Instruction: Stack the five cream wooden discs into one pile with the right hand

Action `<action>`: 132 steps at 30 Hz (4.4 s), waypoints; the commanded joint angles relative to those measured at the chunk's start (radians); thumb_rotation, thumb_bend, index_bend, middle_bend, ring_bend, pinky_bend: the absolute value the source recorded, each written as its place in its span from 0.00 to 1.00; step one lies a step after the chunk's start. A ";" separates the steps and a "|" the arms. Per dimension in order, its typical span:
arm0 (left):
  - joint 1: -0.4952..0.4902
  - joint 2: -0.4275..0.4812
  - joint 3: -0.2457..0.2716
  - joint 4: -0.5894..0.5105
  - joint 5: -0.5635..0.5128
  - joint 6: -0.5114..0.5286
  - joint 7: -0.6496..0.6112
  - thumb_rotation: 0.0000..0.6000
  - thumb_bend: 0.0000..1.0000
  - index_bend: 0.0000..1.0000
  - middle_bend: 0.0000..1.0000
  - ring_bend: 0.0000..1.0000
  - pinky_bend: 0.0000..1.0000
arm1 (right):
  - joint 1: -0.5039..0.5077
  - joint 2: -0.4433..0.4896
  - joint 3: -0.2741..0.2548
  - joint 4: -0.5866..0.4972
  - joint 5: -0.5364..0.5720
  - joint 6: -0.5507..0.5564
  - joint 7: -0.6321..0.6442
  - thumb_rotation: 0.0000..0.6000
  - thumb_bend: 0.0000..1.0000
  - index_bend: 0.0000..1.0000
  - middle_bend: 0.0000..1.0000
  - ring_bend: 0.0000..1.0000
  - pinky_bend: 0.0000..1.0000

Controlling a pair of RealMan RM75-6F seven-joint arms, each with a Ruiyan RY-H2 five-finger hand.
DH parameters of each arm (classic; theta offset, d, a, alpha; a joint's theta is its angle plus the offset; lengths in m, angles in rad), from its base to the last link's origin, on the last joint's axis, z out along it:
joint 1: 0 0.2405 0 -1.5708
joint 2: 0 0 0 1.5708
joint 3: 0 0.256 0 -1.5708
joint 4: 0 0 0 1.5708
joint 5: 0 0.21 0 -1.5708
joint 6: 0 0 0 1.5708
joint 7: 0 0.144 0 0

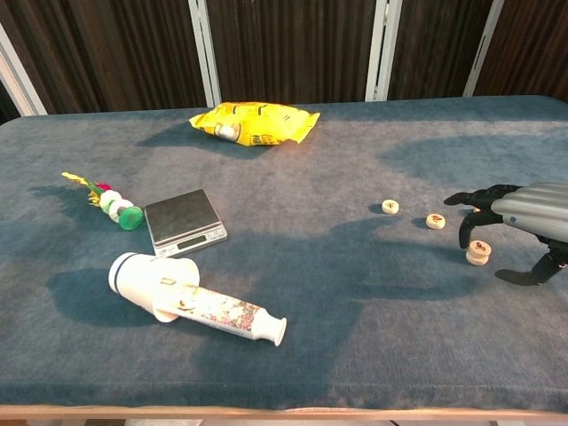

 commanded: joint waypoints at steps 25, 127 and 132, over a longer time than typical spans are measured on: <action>-0.001 0.001 -0.001 0.002 -0.002 0.000 -0.010 1.00 0.50 0.00 0.00 0.00 0.00 | 0.048 -0.106 0.139 0.243 0.166 -0.035 -0.051 1.00 0.46 0.43 0.00 0.00 0.00; -0.001 0.005 -0.004 0.001 -0.010 -0.002 -0.031 1.00 0.50 0.00 0.00 0.00 0.00 | 0.016 0.001 0.127 0.001 0.117 0.054 -0.021 1.00 0.46 0.46 0.03 0.00 0.00; -0.004 0.003 -0.006 -0.001 -0.014 -0.007 -0.025 1.00 0.50 0.00 0.00 0.00 0.00 | 0.061 -0.056 0.186 0.082 0.164 0.044 -0.054 1.00 0.45 0.51 0.03 0.00 0.00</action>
